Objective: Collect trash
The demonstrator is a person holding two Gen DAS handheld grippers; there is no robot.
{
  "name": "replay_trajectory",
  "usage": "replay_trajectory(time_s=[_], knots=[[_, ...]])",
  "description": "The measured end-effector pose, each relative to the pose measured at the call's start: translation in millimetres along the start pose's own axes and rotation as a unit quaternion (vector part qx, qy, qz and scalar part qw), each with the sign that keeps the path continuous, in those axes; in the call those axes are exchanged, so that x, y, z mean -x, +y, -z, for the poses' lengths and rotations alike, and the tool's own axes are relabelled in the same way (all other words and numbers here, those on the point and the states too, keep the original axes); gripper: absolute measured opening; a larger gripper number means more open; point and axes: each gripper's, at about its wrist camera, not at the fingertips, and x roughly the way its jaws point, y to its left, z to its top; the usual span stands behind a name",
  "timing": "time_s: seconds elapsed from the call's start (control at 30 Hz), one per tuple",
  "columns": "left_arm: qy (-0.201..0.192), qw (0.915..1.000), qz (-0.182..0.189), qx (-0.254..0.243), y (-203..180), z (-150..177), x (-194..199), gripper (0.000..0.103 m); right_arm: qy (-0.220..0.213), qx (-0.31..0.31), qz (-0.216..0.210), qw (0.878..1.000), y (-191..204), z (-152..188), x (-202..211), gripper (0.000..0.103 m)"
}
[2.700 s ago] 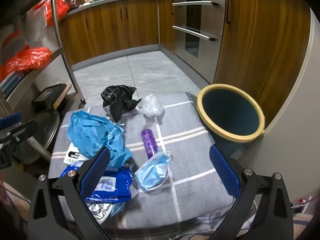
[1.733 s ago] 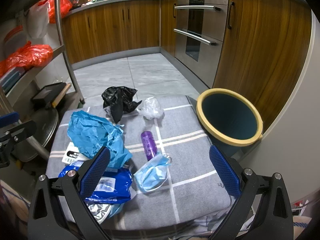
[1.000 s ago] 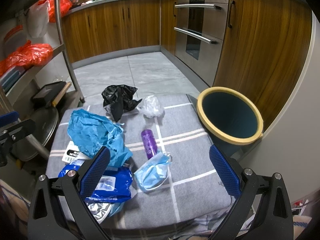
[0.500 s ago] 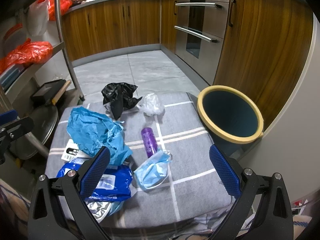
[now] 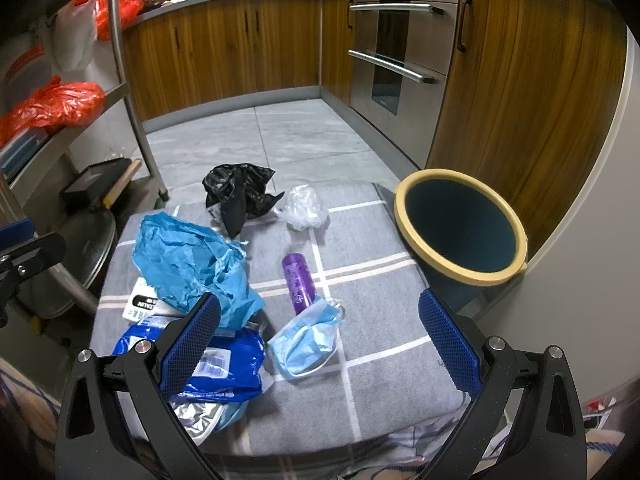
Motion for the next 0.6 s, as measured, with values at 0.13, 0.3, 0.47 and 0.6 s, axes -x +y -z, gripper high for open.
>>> replay_trajectory(time_s=[0.13,0.3,0.47,0.6], knots=[[-0.005,1.0,0.004,-0.005,-7,2,2,0.097,0.002,-0.002,0.0,1.0,-1,1,-1,0.099],[-0.019,0.9996,0.015,-0.017,-20,-3,5,0.097,0.007,-0.013,-0.006,1.0,-3,4,-3,0.099],[-0.038,0.9989,0.014,-0.026,-28,-28,-3,0.097,0.018,-0.06,-0.038,0.997,-19,-1,-10,0.099],[-0.042,0.9983,0.037,-0.017,-28,-52,-22,0.097,0.026,-0.08,-0.037,0.996,-33,-13,-18,0.099]])
